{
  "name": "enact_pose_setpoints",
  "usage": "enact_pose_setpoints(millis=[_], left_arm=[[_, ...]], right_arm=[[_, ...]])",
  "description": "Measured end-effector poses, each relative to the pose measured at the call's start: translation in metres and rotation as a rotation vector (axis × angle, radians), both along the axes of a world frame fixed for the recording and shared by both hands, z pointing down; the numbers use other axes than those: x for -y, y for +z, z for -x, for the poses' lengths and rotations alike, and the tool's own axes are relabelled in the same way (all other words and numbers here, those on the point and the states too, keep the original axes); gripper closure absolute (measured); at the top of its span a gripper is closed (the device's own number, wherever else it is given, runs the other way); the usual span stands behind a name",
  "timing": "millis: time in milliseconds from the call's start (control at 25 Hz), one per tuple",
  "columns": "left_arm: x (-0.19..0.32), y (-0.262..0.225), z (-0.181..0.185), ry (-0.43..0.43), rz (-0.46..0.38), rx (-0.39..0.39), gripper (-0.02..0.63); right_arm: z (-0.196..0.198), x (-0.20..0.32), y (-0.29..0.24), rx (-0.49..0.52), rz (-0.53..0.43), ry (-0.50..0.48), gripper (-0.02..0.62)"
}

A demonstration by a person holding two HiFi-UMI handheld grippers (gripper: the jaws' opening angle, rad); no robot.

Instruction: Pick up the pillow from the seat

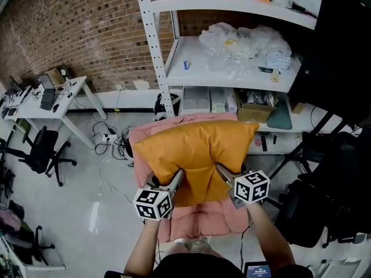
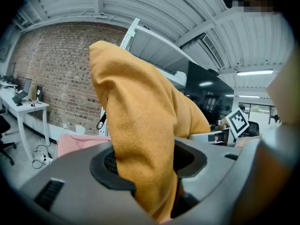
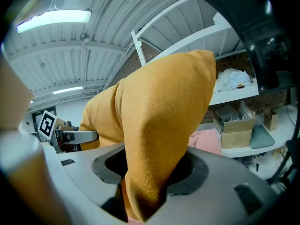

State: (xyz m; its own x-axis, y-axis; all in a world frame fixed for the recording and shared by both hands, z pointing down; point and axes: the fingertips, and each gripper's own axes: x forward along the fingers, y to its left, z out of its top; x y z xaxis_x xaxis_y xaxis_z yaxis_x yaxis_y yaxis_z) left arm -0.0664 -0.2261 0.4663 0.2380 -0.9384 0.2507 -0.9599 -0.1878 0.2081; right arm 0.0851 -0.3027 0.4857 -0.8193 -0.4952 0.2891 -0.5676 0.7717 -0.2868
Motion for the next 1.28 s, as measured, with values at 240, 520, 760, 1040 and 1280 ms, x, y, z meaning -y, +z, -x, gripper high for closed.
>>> enact_pose_setpoints(millis=[240, 520, 760, 1040, 1280], left_arm=[[-0.002, -0.013, -0.005, 0.015, -0.016, 0.012, 0.379], [-0.022, -0.019, -0.004, 0.027, -0.026, -0.002, 0.376], [-0.041, -0.023, 0.004, 0.042, -0.034, -0.005, 0.373], [-0.077, -0.031, 0.022, 0.051, -0.055, -0.016, 0.373], [-0.112, -0.041, 0.033, 0.076, -0.083, -0.011, 0.373]], right_arm=[[-0.006, -0.004, -0.012, 0.017, -0.014, 0.017, 0.364], [-0.006, -0.024, -0.021, 0.011, -0.029, 0.027, 0.359], [0.000, -0.046, -0.025, 0.005, -0.027, 0.043, 0.359], [0.016, -0.084, -0.036, -0.005, -0.048, 0.057, 0.357], [0.026, -0.123, -0.046, -0.003, -0.070, 0.085, 0.357]])
